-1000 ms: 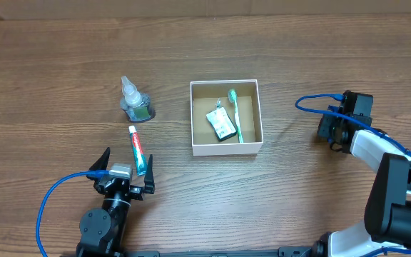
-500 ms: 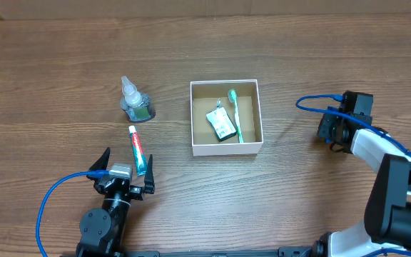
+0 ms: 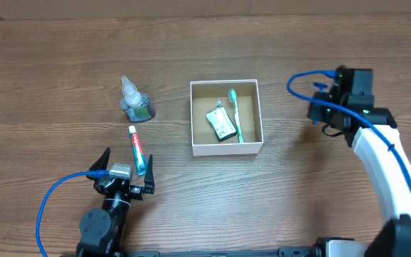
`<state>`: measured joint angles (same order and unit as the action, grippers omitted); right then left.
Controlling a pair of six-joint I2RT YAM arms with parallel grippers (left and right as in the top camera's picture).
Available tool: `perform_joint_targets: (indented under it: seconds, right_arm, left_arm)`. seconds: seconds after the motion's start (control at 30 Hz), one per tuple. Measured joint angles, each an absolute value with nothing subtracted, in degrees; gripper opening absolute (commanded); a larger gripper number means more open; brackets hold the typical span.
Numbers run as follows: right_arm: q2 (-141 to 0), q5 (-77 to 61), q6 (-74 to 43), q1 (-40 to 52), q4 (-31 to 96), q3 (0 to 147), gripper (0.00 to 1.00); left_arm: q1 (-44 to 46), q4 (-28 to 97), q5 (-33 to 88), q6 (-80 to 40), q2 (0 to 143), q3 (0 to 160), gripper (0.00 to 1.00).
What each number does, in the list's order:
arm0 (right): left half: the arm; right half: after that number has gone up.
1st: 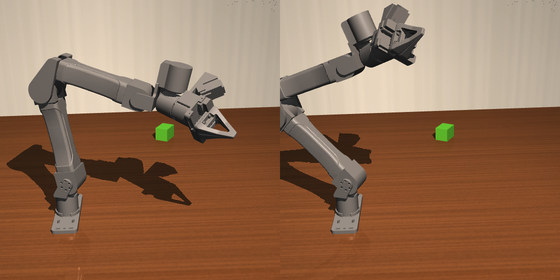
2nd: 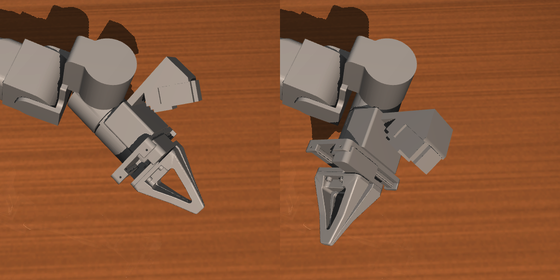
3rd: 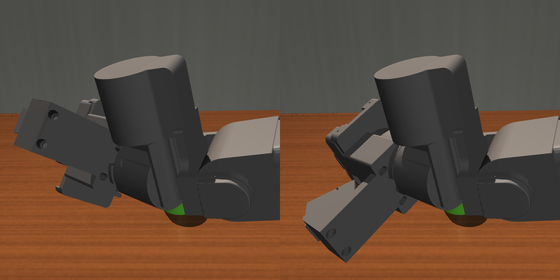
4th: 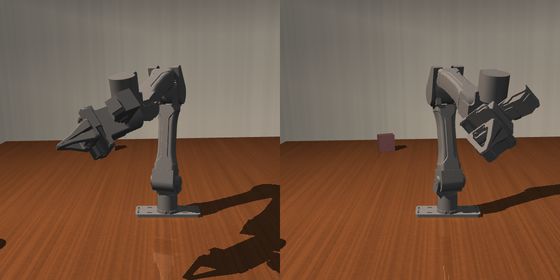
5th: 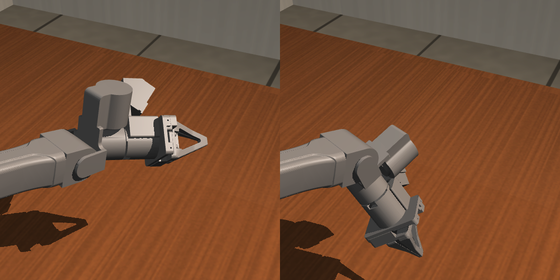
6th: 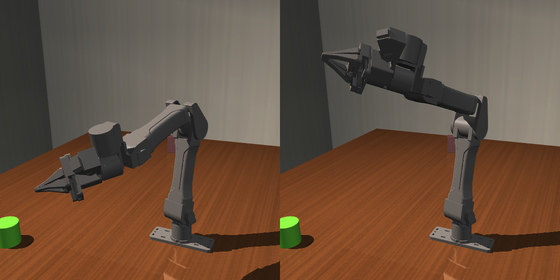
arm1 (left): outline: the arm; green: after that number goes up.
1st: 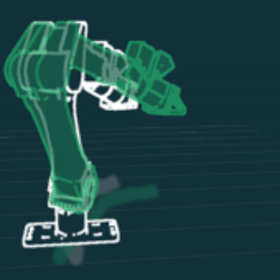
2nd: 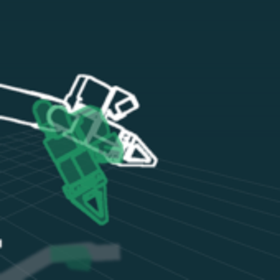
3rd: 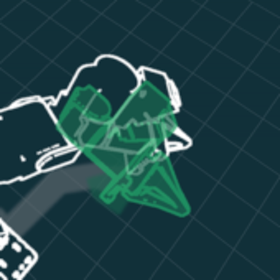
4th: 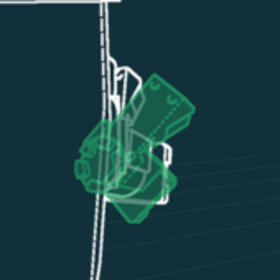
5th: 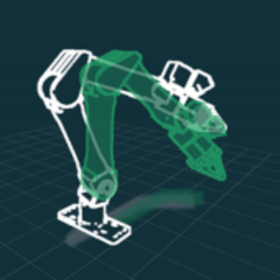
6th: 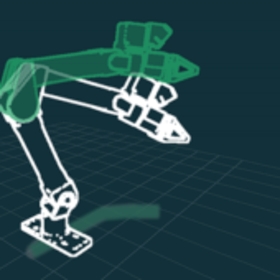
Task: Pack container
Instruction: 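Carry the blue razor into the box and open the right gripper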
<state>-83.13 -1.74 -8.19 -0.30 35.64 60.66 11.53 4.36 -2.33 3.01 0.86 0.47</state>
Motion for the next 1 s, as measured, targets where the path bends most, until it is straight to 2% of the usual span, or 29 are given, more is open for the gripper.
perform_joint_targets:
  seconds: [0.43,0.63,1.0]
  right_arm:
    - [-79.13,-2.59,-11.22,21.21,37.04,61.12,0.04]
    - [-80.31,-1.48,-11.79,22.92,36.58,61.12,0.04]
    - [-90.96,-0.91,-11.99,22.92,28.77,61.12,0.04]
  left_arm:
    - [11.53,4.36,-2.33,3.01,0.86,0.47,1.00]
    - [11.53,4.36,-2.33,3.01,0.86,0.47,1.00]
    - [11.53,4.36,-2.33,3.01,0.84,0.47,1.00]
